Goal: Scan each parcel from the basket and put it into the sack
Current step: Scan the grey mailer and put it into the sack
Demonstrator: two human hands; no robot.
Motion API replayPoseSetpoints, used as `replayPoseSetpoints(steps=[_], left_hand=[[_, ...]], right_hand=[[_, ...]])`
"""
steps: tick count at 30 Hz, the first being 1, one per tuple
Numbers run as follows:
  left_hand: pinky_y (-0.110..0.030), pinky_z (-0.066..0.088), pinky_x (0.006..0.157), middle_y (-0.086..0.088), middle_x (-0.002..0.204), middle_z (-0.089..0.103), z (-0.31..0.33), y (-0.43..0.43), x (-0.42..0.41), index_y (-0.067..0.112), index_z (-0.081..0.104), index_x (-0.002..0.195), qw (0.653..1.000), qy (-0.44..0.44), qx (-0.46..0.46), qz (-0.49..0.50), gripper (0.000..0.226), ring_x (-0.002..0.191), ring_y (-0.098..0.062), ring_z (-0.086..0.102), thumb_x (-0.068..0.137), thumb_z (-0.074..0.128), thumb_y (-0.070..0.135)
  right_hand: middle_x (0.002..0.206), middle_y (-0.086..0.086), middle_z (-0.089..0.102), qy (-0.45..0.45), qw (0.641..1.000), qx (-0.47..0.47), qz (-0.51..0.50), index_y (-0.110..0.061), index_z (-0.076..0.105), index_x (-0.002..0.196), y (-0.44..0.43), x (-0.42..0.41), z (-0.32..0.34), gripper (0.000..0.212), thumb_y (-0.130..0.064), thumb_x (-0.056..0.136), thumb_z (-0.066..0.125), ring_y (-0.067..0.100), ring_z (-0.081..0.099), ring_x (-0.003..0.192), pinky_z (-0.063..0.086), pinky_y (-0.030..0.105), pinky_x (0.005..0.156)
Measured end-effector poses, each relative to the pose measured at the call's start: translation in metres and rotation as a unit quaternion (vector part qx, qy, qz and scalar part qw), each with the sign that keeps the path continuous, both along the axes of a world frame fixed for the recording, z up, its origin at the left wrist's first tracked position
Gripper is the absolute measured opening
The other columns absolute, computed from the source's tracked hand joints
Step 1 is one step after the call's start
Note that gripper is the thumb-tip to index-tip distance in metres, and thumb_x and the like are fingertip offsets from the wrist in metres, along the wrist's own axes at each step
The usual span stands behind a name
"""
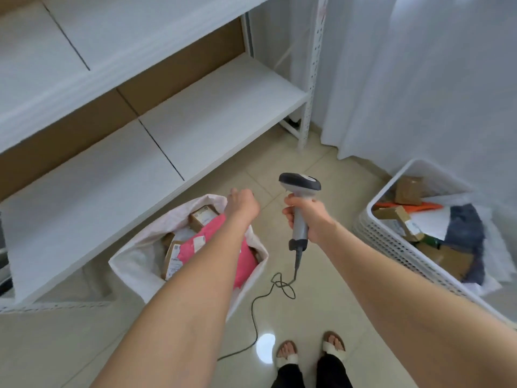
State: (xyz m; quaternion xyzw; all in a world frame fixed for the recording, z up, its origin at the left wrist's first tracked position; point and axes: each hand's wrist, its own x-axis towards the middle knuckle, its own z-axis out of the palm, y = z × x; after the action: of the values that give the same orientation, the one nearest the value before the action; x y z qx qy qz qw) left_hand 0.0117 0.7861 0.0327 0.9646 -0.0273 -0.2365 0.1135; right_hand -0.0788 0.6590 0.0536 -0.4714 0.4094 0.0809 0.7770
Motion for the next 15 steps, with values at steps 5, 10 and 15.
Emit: replayPoseSetpoints(steps=[5,10,15], left_hand=[[-0.038,0.041,0.104,-0.014,0.14,0.04,0.026,-0.089,-0.023,0.018,0.056,0.13,0.998,-0.01,-0.028,-0.06,0.038,0.125,-0.03,0.047,0.092,0.053,0.016],[-0.037,0.041,0.105,-0.011,0.135,0.043,0.049,-0.205,-0.077,0.023,0.061,0.123,0.99,-0.007,-0.049,-0.13,0.035,0.122,-0.029,0.049,0.088,0.057,0.02],[-0.038,0.038,0.108,-0.013,0.133,0.05,0.058,-0.324,-0.149,0.022,0.063,0.121,0.98,0.003,-0.051,-0.193,0.035,0.128,-0.028,0.044,0.087,0.055,0.02]], right_hand=[[0.064,0.011,0.06,0.012,0.997,-0.007,-0.079,-0.006,0.057,0.087,-0.068,-0.05,0.029,0.007,-0.004,0.088,0.064,0.013,0.05,0.045,0.043,0.021,0.046],[0.06,0.01,0.06,-0.004,0.987,-0.012,-0.163,-0.005,0.055,0.089,-0.168,-0.124,0.048,0.008,-0.006,0.088,0.063,0.014,0.049,0.042,0.041,0.023,0.045],[0.06,0.007,0.06,-0.003,0.978,0.011,-0.208,0.006,0.056,0.116,-0.271,-0.208,0.049,0.031,-0.009,0.09,0.063,0.011,0.052,0.04,0.044,0.021,0.042]])
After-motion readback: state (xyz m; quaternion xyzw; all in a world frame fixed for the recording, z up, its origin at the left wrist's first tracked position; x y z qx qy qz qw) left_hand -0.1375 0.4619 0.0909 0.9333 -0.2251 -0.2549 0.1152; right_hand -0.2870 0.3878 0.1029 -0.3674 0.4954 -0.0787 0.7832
